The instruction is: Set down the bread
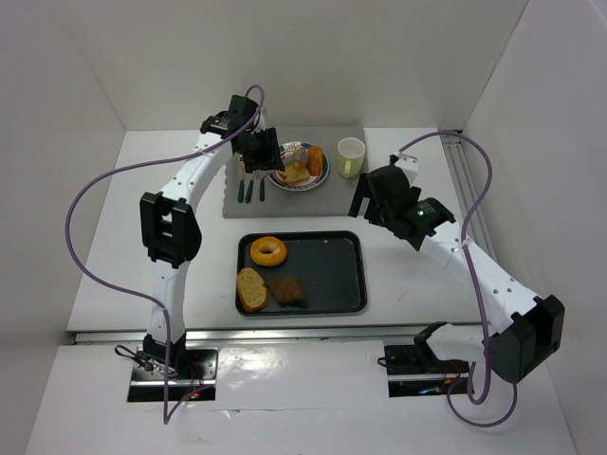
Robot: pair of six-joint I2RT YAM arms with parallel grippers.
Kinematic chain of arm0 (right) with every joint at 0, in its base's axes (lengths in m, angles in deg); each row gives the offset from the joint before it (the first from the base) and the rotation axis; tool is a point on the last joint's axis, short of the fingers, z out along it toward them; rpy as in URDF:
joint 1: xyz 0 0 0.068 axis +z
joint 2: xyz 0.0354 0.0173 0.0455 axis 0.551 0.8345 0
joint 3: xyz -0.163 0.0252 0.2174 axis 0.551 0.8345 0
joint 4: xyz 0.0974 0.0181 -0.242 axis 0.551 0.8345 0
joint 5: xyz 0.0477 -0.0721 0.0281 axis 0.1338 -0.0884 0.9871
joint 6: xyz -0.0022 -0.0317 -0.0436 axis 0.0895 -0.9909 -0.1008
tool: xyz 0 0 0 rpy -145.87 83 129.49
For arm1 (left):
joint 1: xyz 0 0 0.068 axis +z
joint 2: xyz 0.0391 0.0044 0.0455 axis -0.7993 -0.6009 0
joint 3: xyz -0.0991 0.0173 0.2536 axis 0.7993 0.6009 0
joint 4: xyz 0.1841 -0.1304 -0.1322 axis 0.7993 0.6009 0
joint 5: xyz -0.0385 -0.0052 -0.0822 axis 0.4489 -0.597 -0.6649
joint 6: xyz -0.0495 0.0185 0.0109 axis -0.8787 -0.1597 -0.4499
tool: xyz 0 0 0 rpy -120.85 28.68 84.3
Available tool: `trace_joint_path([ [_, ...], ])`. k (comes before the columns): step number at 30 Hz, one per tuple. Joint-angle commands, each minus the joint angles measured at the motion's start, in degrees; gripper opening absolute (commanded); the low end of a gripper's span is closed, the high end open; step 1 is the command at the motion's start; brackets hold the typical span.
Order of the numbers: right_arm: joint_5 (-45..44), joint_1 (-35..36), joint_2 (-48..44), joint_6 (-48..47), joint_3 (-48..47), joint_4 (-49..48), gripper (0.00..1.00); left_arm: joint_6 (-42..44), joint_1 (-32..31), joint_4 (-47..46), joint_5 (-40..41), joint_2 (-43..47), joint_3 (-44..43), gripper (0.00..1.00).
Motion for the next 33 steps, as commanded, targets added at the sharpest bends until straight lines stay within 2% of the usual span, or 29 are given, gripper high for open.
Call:
trace_joint_path([
  [1,0.19,-0.31,-0.58,0.59,-0.45,-0.09,1.00,0.75,-0.10,-1.66,-0.15,2.74,-0.15,0.64],
  [12,0.19,-0.31,0.55,0.59,-0.45,-0.09,1.00,1.37,-0.63,-0.61,1.08,5.65,-1.91,0.66],
  [23,0.19,-0.31,1.09,0.59,-1.50,-0.09,1.00,1.37,1.31,1.32,-0.59,13.20,-2.53,0.64],
  [26,0.19,-0.31,1.09,0.59,-1.50,-0.09,1.00,2.07,4.46,1.32,5.71,17.59,0.80,0.64],
  [28,0.19,-0.31,1.09,0.59,-1.50,-0.09,1.00,2.07,7.27,-0.07,10.55,20.66,7.65,0.63],
  [33,0.72,-0.31,1.61,0.59,-0.98,-0.70,1.00,4.00,10.01,-5.51,31.11,28.74,21.62,0.64],
])
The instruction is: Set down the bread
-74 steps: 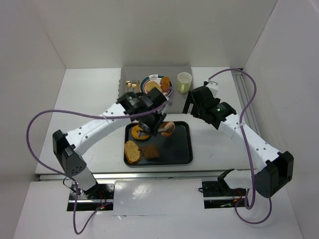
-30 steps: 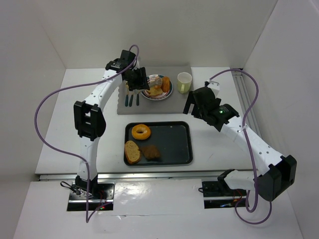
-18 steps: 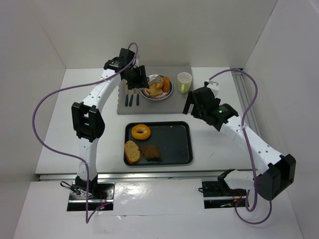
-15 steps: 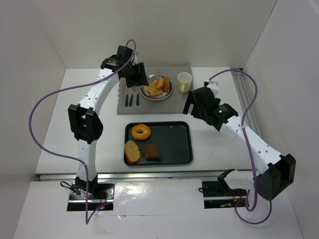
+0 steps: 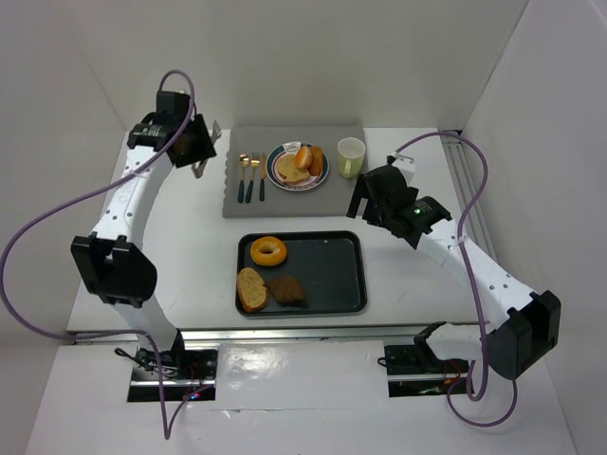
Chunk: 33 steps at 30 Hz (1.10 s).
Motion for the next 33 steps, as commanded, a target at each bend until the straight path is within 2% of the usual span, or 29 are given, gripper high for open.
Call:
trace_joint_path([
  [1,0.00,-0.31,0.41,0.57,-0.98,-0.64,1.00,2.17,1.63,-10.20,15.53,5.00,11.93,0.64],
  [3,0.61,-0.31,0.94,0.57,-0.98,-1.16,1.00,2.87,3.04,-14.11,15.64,5.89,18.73,0.64],
  [10,0.61,-0.31,0.86,0.57,-1.50,-1.16,1.00,0.85,8.49,-14.57,12.92,0.10,21.14,0.64],
  [15,0.09,-0.31,0.85,0.57,-1.50,-1.16,1.00,0.32,10.16,-10.10,8.17,-2.81,20.62,0.90],
  [18,0.09,-0.31,0.85,0.57,-1.50,-1.16,1.00,0.84,10.17,-8.25,8.16,-2.20,19.57,1.00],
  [25,0.61,-0.31,1.47,0.04,-2.03,-1.69,1.00,1.99,10.17,-0.87,5.96,4.39,12.63,1.00],
  [28,0.61,-0.31,1.47,0.04,-2.03,-1.69,1.00,2.69,6.75,1.95,5.26,8.43,11.30,1.00],
  [33,-0.61,-0.31,2.60,0.57,-2.73,-0.64,1.00,3.49,-1.78,-2.52,-1.66,19.66,23.85,0.98],
])
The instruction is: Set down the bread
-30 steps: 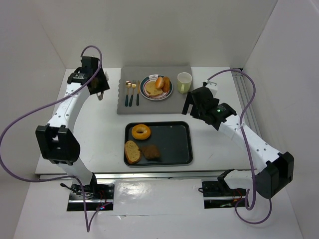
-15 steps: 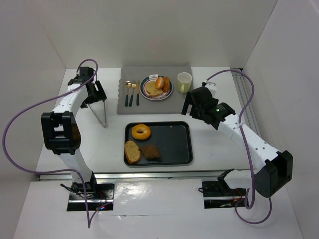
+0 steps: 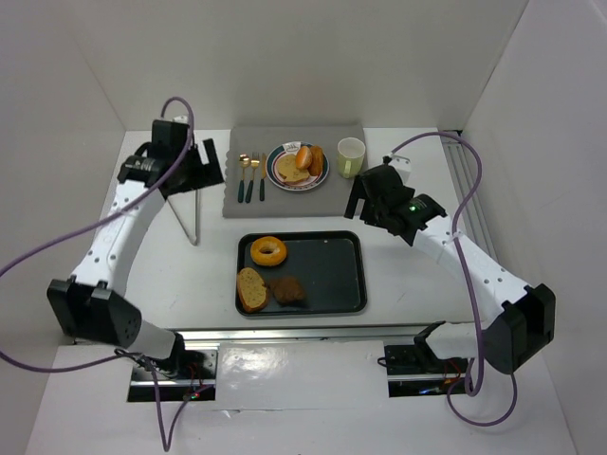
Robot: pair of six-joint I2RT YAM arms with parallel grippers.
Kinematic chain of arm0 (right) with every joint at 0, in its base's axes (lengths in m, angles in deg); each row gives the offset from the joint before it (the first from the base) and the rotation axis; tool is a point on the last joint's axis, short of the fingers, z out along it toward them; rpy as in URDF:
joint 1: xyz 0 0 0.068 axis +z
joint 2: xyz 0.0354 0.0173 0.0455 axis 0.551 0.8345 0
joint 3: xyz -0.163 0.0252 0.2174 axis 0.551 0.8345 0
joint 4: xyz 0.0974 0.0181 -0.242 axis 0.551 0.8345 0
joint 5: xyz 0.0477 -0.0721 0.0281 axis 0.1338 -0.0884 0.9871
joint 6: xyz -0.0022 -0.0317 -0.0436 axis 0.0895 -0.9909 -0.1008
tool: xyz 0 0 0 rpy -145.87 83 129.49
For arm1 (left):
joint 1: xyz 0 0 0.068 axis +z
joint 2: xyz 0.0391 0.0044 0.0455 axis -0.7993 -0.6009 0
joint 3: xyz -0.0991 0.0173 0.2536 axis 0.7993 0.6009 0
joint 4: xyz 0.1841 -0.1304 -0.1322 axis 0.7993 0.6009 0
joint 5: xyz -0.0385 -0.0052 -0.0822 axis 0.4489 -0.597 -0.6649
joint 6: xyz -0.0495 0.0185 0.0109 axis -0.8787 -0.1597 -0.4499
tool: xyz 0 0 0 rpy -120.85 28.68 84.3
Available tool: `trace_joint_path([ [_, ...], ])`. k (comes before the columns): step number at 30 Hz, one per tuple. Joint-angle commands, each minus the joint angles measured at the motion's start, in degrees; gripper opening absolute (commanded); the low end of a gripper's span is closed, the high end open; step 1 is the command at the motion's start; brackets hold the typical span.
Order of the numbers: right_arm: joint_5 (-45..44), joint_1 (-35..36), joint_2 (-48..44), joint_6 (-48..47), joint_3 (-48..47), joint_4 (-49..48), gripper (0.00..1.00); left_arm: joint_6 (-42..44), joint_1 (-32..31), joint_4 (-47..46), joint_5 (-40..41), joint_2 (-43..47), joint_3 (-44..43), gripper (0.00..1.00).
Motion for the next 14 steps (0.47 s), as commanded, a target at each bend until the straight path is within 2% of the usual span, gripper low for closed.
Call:
trace_joint_path([
  [1,-1.51,-0.29,0.79,0.57,-2.60,0.21,1.00,0.32,-4.27,-1.56,-6.94,6.72,8.53,0.98],
  [6,-2.13,-0.29,-2.10,1.10,-0.32,0.22,1.00,-0.65,-7.44,-4.56,-9.77,9.28,13.05,0.98],
  [14,-2.74,-0.29,-2.63,1.63,-0.32,0.22,1.00,2.50,-7.44,-1.67,-9.24,7.09,8.57,0.95],
])
